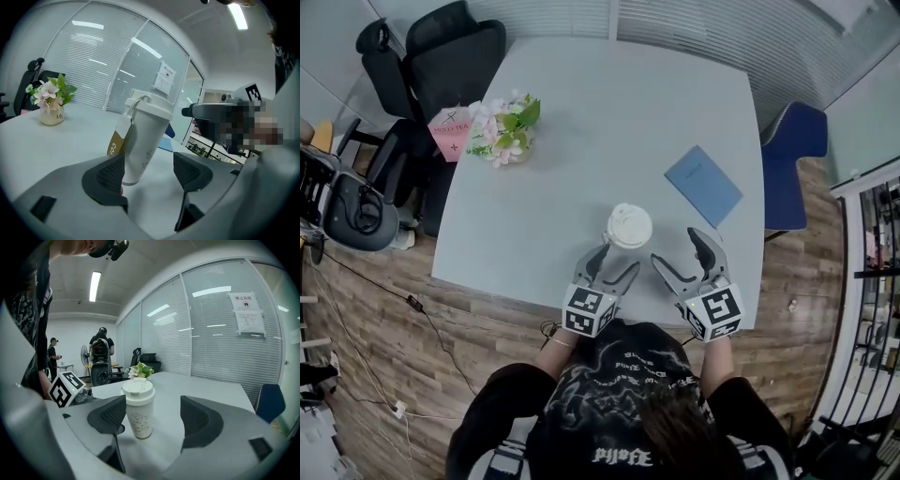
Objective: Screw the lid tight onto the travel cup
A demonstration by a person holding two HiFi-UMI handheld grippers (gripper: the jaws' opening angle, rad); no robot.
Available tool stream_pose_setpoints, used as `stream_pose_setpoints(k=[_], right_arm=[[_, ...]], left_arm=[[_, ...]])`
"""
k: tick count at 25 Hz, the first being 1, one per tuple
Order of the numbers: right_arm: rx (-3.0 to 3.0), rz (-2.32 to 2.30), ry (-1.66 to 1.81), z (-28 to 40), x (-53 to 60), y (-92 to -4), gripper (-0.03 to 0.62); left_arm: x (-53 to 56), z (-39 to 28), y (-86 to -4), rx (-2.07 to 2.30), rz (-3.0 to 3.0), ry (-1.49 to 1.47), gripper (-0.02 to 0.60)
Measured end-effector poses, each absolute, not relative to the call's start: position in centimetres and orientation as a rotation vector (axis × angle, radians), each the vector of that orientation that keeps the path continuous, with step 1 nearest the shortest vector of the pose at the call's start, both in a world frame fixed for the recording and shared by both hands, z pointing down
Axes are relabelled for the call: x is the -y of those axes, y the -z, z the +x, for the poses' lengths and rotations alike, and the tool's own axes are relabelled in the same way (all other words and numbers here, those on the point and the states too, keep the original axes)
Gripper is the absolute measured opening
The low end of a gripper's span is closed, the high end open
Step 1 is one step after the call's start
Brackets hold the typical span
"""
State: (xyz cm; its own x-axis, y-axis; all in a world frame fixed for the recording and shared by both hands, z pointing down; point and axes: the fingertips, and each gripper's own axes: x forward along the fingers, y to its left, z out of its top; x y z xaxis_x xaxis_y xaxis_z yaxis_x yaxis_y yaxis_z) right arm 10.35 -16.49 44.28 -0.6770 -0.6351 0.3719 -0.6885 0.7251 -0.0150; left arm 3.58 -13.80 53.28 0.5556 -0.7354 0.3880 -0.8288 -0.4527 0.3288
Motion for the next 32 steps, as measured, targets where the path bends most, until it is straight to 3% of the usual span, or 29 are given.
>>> stream_pose_setpoints(k=[10,23,32], right_arm=[[2.604,0.75,-0.129,8.7,17.6,-43.3,0.367],[2.278,-0.086,0.151,2.9,17.9,-44.0,0.482],[1.818,-0.489,0.586,2.3,17.8,-45.9,0.497]], left_arm=[[16.8,3.2,-54.3,1.276,2.347,-0.321,0.357],[18.3,4.1,-56.2,1.087,2.458,-0.519,0.364],[18.7,4.2,-56.6,0.994,2.523,-0.561,0.368]])
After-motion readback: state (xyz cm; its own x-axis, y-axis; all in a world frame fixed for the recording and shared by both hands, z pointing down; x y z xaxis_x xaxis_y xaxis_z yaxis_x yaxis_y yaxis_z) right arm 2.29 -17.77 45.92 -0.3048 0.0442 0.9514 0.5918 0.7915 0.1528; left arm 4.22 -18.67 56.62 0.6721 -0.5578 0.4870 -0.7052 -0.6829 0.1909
